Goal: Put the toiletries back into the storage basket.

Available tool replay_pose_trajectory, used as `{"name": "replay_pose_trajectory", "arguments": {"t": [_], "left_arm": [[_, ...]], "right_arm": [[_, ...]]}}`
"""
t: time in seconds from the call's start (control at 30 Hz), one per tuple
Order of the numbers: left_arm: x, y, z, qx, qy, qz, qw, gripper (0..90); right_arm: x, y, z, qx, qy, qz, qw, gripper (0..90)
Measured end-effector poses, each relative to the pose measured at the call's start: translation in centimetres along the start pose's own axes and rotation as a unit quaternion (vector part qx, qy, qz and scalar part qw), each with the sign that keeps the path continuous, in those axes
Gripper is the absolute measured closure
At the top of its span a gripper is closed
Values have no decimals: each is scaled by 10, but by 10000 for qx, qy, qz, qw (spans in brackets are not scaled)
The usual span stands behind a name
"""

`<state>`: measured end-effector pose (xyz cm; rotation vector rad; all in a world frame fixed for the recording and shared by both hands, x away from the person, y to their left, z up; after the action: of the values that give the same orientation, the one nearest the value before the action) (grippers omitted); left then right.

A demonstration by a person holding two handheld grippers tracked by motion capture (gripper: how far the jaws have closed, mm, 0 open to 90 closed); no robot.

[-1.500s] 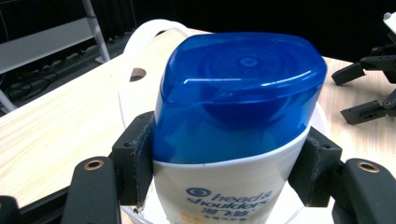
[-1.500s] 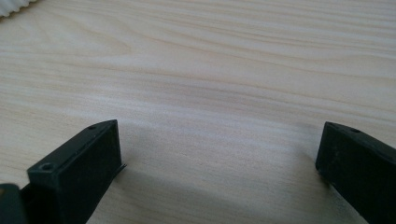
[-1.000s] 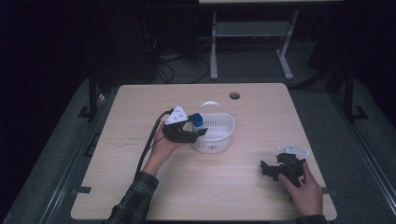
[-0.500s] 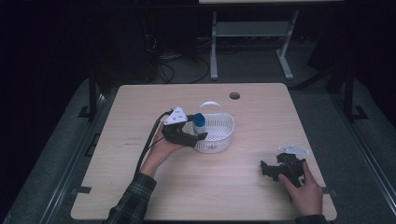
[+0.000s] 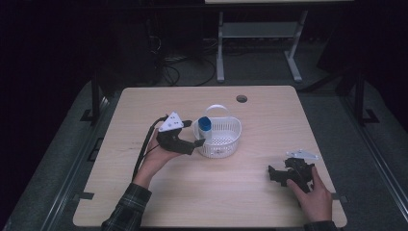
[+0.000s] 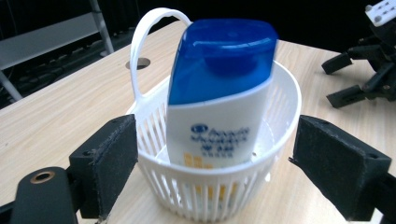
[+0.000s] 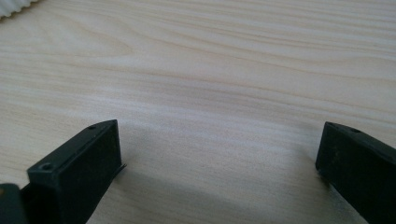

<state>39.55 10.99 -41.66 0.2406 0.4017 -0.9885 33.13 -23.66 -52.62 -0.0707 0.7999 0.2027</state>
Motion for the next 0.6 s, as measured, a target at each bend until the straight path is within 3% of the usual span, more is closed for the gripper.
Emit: {"name": "replay_pose_trajectory", "arguments": {"t": [0.27,0.6], "left_arm": [[-29,0,-10,-26,85,77,9999,134],[-63,3,-35,-107,207,372,9990,136]], "right_arm": [[0,0,0,11,-1,-11,10000,0],[0,0,0,11,-1,-10,10000,0]]}}
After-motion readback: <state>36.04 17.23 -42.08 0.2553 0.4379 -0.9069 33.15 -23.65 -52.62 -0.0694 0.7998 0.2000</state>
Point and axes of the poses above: each handheld gripper's, and its own axes: x roughly forward along the jaws, z roughly out of its top, y roughly to its left, the point moved 6 cm from there along x, roughly forward along the jaws, and after that the axes turned 1 degree about -x, right-handed, at the moved point
